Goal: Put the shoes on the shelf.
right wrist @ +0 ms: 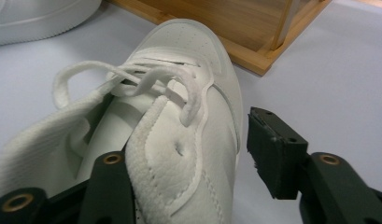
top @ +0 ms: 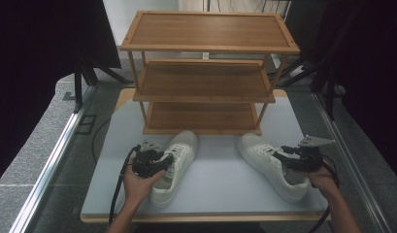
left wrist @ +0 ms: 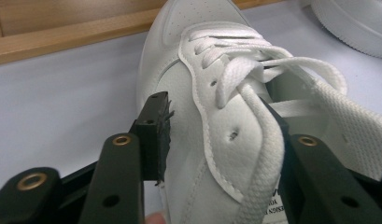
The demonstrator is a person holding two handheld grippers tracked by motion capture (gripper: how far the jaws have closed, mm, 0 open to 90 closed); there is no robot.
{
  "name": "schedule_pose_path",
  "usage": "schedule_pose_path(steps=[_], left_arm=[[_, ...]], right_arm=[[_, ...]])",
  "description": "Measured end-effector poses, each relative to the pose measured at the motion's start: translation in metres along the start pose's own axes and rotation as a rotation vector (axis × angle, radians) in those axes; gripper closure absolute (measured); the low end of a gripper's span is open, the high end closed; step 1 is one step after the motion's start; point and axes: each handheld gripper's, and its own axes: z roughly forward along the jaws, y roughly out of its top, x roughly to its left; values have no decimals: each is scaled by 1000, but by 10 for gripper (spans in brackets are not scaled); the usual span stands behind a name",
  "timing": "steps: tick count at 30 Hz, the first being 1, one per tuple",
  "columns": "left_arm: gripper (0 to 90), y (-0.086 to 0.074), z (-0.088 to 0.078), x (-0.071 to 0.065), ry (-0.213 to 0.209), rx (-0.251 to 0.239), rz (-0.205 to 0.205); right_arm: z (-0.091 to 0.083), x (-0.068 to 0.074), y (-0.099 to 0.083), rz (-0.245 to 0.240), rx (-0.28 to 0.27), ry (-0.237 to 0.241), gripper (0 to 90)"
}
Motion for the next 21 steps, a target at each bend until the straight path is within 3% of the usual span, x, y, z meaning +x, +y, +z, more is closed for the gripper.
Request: schedule_pose_path(steps=[4, 8, 12, 16, 18, 19, 20, 21], left_arm=[[666, 0, -1, -2, 33, 1, 12], [772, 0, 0, -3, 58, -1, 35], [815, 1, -2, -3, 68, -10, 43], [818, 4, -9, 5, -21, -39, 2], [818, 4, -15, 10, -70, -74, -42], [817, 4, -15, 10, -70, -74, -42], [817, 5, -22, 14, -113, -115, -85], [817, 5, -22, 14, -113, -115, -85]], right_arm=[[3, 2, 2, -29, 10, 0, 624], [3, 4, 1, -30, 19, -41, 755], [2, 5, 2, -40, 22, -51, 795], [-2, 2, -2, -7, -39, -19, 817], [-3, 2, -2, 9, -58, -15, 818], [-4, 3, -2, 15, -67, -17, 818], [-6, 5, -1, 23, -79, -17, 818], [-8, 7, 0, 31, -94, -18, 817]])
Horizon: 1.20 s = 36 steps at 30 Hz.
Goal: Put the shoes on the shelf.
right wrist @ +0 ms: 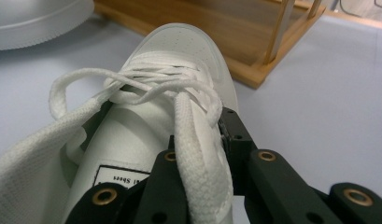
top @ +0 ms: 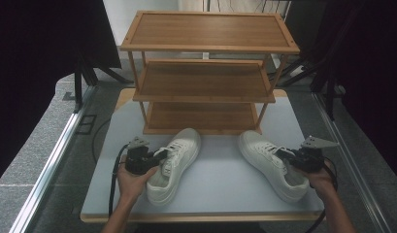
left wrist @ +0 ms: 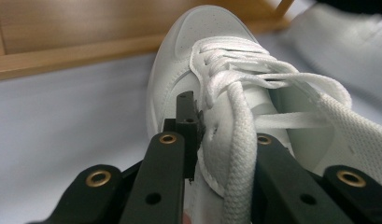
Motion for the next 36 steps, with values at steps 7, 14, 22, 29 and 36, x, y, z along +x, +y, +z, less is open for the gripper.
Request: schedule_pose_path(steps=[7, 14, 22, 29, 36], left_arm=[[809, 9, -39, -7, -127, -155, -59], [806, 5, -59, -8, -284, -264, -146], [805, 2, -64, -8, -343, -312, -195], [806, 0, -66, -6, -337, -321, -206], [806, 2, -70, -2, -357, -342, -229]], right_arm=[[-18, 15, 5, 129, -141, 0, 816], [-35, 37, 12, 258, -254, -16, 815], [-35, 52, 6, 363, -322, 45, 813], [-37, 58, 6, 378, -337, 78, 816], [-36, 60, 7, 405, -368, 116, 817]])
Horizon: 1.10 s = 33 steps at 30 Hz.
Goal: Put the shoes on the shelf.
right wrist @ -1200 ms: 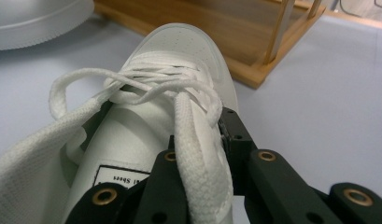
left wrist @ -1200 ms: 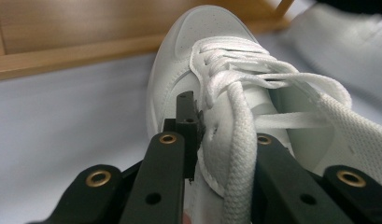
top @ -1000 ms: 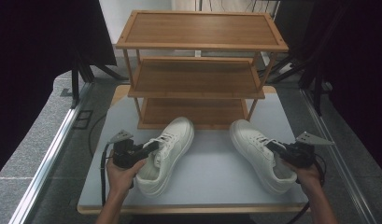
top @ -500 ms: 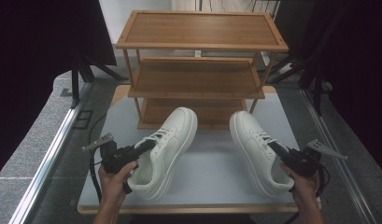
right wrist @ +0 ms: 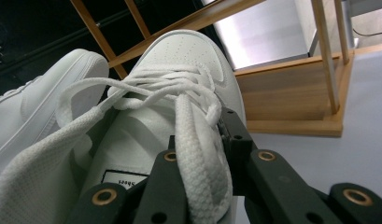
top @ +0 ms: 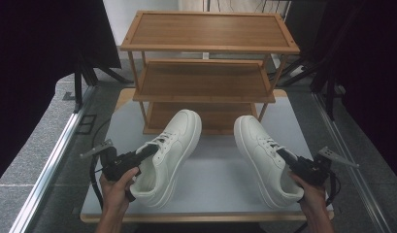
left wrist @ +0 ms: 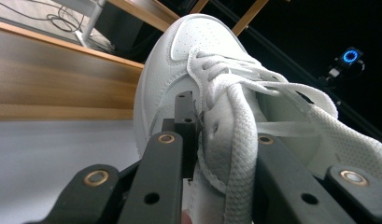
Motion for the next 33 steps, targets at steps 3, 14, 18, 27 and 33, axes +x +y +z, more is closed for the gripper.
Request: schedule_pose_path(steps=[3, 14, 18, 27, 33], left_arm=[[806, 2, 0, -1, -8, -8, -3], [807, 10, 11, -6, -44, -12, -5], [807, 17, 19, -11, -67, -14, -15], [807, 31, 30, -19, -58, -51, -16], [807, 47, 47, -27, -41, -93, -16]], right_arm=[[2, 3, 2, 0, -7, 4, 817], [4, 15, 15, 18, -44, 44, 819], [8, 18, 23, 42, -73, 87, 819], [21, 31, 47, 28, -94, 85, 818], [39, 39, 63, 42, -112, 70, 818]])
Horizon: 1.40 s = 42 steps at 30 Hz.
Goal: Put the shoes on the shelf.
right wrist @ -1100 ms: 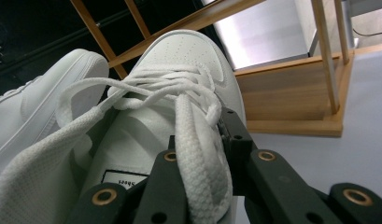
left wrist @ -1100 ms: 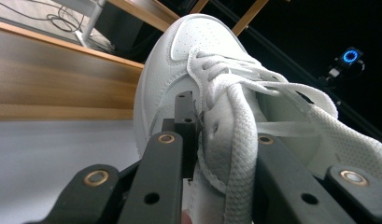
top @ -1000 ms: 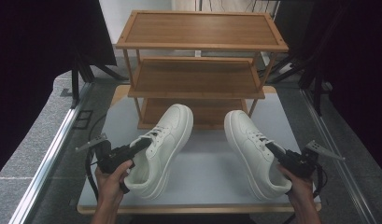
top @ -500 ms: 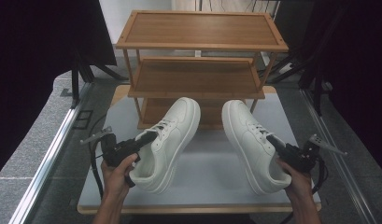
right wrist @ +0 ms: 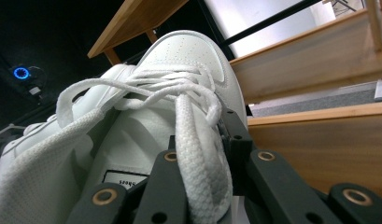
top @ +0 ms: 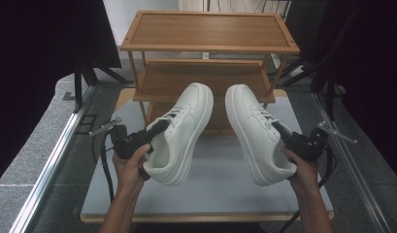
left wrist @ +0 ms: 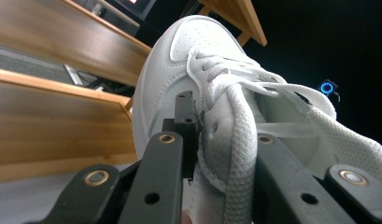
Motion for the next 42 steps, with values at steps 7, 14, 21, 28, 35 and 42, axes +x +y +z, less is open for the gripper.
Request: schedule_pose_path(steps=[7, 14, 21, 28, 35, 42], left_arm=[[807, 15, 18, -6, 12, -8, 31], [807, 32, 40, -4, 32, 4, 53], [806, 50, 53, 0, 76, -19, 48], [802, 60, 65, 6, 103, -32, 35], [802, 70, 79, 15, 153, -20, 38], [803, 73, 91, 21, 191, -49, 4]], right_arm=[[24, 8, 14, 15, -6, -39, 818], [46, 14, 32, 24, -18, -83, 818], [62, 18, 47, 17, -29, -140, 818], [87, 18, 54, 21, -39, -205, 817], [109, 13, 60, 2, -25, -230, 816], [126, 13, 63, 18, -21, -268, 811]])
